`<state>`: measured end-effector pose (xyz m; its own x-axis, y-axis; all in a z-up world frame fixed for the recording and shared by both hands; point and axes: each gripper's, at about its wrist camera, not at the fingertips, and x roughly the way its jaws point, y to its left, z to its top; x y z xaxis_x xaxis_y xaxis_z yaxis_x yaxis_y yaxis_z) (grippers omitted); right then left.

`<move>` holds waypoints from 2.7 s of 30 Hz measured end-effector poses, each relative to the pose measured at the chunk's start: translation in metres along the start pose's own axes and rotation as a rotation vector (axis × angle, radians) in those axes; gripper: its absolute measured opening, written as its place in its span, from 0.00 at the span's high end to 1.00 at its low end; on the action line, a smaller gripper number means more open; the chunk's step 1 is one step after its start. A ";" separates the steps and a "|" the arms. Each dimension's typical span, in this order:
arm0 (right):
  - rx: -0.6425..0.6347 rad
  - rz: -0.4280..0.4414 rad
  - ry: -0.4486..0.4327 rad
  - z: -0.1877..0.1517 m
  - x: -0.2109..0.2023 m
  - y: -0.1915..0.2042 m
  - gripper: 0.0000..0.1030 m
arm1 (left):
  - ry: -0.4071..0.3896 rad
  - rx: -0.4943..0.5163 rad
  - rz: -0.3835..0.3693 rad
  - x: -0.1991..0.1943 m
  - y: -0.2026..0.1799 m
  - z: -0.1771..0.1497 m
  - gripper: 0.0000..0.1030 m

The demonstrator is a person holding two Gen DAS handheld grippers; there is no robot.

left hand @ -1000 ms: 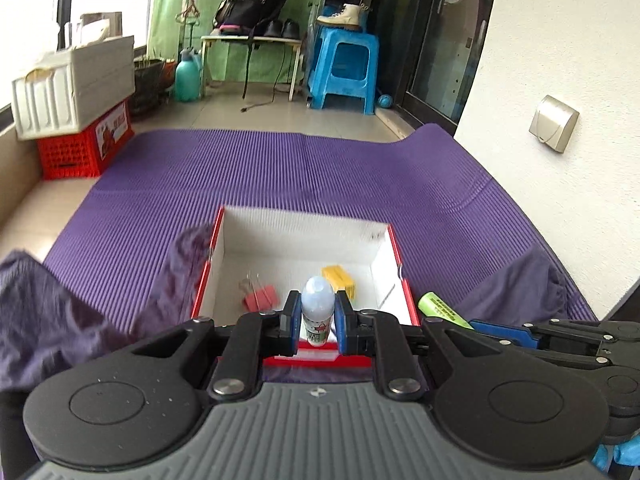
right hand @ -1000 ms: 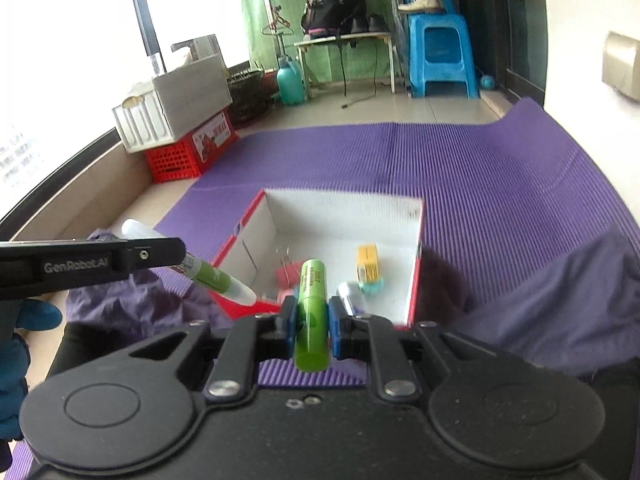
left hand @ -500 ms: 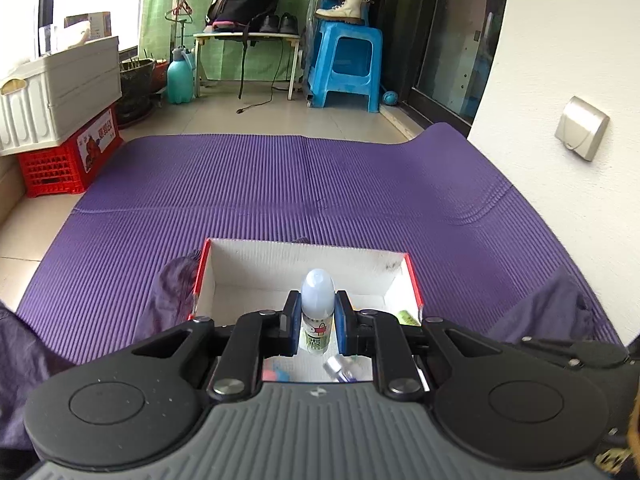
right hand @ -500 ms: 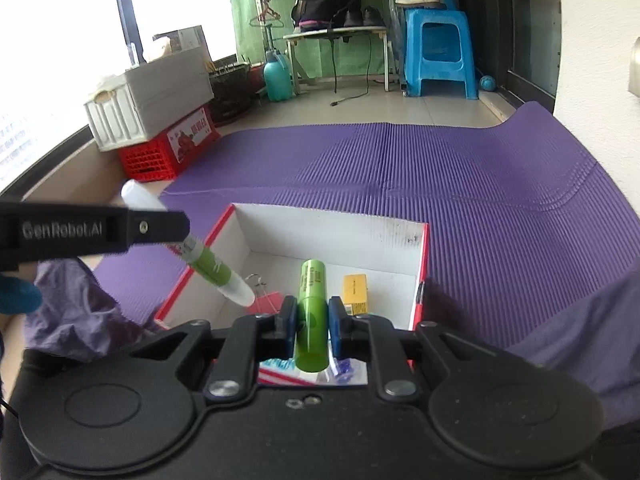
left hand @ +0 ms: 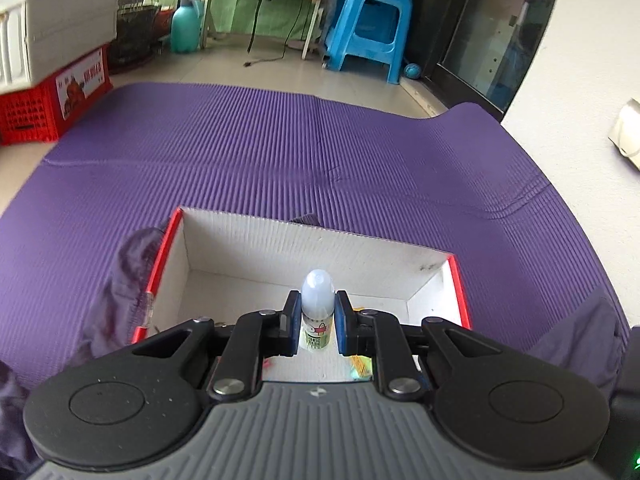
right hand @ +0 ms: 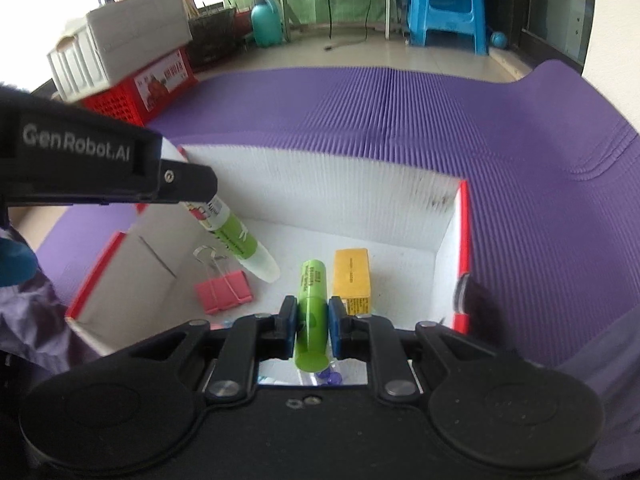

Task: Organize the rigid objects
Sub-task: 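Open both tools to release the glue pen and highlighter in the box, then lift both tools out of the box, then move both tools down toward the sunglasses and correction tape on the mat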

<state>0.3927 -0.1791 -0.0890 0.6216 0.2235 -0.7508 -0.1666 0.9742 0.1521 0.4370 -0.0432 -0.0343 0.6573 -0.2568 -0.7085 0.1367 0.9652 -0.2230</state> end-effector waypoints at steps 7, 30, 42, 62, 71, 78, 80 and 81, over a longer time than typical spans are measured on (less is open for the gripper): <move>-0.003 -0.012 0.039 -0.002 0.036 0.002 0.86 | 0.006 -0.048 -0.004 0.033 0.016 -0.008 0.84; -0.026 0.014 0.090 -0.012 0.054 0.007 0.84 | 0.171 -0.149 -0.012 0.038 0.056 -0.054 0.79; -0.007 0.018 0.047 -0.018 0.007 0.006 0.47 | 0.158 -0.110 -0.062 0.003 0.044 -0.061 0.78; -0.024 0.093 -0.104 -0.046 -0.132 0.019 0.26 | -0.002 0.019 -0.006 -0.132 -0.004 -0.084 0.76; -0.045 0.130 -0.157 -0.068 -0.180 0.025 0.19 | -0.048 0.042 0.001 -0.180 -0.014 -0.101 0.76; -0.037 0.168 -0.164 -0.090 -0.209 0.026 0.15 | -0.111 0.069 0.038 -0.211 -0.016 -0.124 0.34; -0.033 0.177 -0.168 -0.095 -0.214 0.026 0.15 | -0.115 0.082 0.042 -0.218 -0.018 -0.130 0.34; -0.030 0.179 -0.169 -0.098 -0.217 0.027 0.14 | -0.113 0.081 0.040 -0.219 -0.018 -0.133 0.34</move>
<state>0.1785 -0.2047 0.0150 0.6989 0.3967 -0.5951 -0.3067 0.9179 0.2518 0.1914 -0.0109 0.0360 0.7419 -0.2151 -0.6351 0.1649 0.9766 -0.1381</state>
